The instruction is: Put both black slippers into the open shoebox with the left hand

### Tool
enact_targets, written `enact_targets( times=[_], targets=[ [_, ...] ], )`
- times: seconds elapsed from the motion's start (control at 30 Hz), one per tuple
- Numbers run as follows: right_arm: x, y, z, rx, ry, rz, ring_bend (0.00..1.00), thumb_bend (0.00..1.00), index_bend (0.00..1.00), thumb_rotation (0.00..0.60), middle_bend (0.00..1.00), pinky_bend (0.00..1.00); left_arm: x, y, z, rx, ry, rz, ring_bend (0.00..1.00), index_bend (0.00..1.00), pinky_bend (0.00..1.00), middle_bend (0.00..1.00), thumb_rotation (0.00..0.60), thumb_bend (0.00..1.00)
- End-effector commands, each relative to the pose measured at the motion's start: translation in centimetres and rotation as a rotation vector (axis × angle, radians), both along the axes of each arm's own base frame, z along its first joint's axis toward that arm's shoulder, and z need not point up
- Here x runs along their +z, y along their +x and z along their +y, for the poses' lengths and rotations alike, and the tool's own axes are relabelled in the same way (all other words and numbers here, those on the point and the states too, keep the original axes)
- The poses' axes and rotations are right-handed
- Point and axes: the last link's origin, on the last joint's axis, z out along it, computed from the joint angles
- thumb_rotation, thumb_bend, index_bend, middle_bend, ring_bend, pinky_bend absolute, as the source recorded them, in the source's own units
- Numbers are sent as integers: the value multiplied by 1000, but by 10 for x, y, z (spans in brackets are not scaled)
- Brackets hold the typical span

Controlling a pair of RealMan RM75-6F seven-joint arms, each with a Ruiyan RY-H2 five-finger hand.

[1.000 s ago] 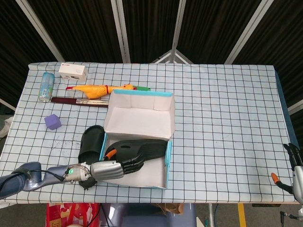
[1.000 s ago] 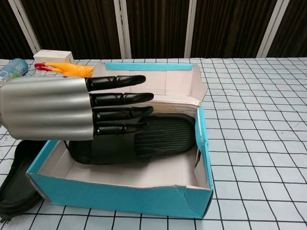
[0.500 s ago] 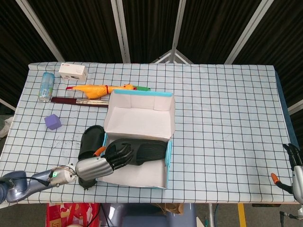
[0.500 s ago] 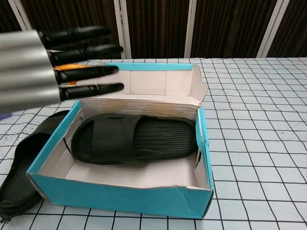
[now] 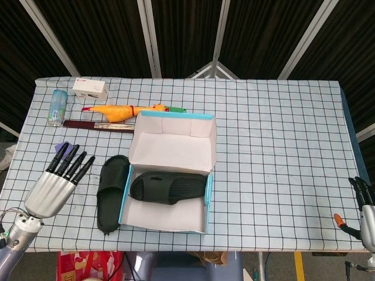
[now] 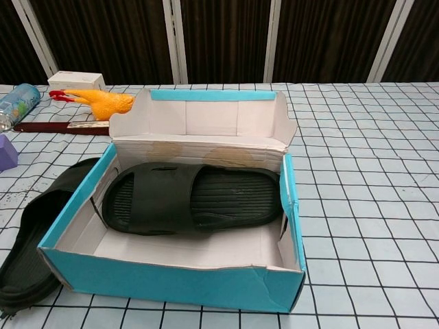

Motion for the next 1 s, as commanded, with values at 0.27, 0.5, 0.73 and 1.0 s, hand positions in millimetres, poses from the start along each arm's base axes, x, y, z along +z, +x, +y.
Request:
enact_targets(
  times=[0.27, 0.5, 0.73, 1.0],
  targets=[
    [0, -1, 0, -9, 0, 2, 167, 254, 121, 600, 118, 137, -17, -46, 21, 404, -155, -158, 0, 108, 45, 178, 541, 106],
    [-1, -1, 0, -15, 6, 4, 167, 254, 121, 600, 118, 137, -39, -52, 36, 527, -241, -242, 0, 118, 45, 175, 518, 103],
    [-2, -2, -1, -21, 15, 7, 167, 254, 121, 600, 118, 137, -54, -38, 57, 565, -290, -290, 0, 117, 44, 176, 482, 102],
    [-1, -2, -1, -26, 14, 12, 167, 254, 121, 600, 118, 137, -70, -28, 67, 603, -348, -260, 0, 115, 31, 170, 462, 101]
  ],
)
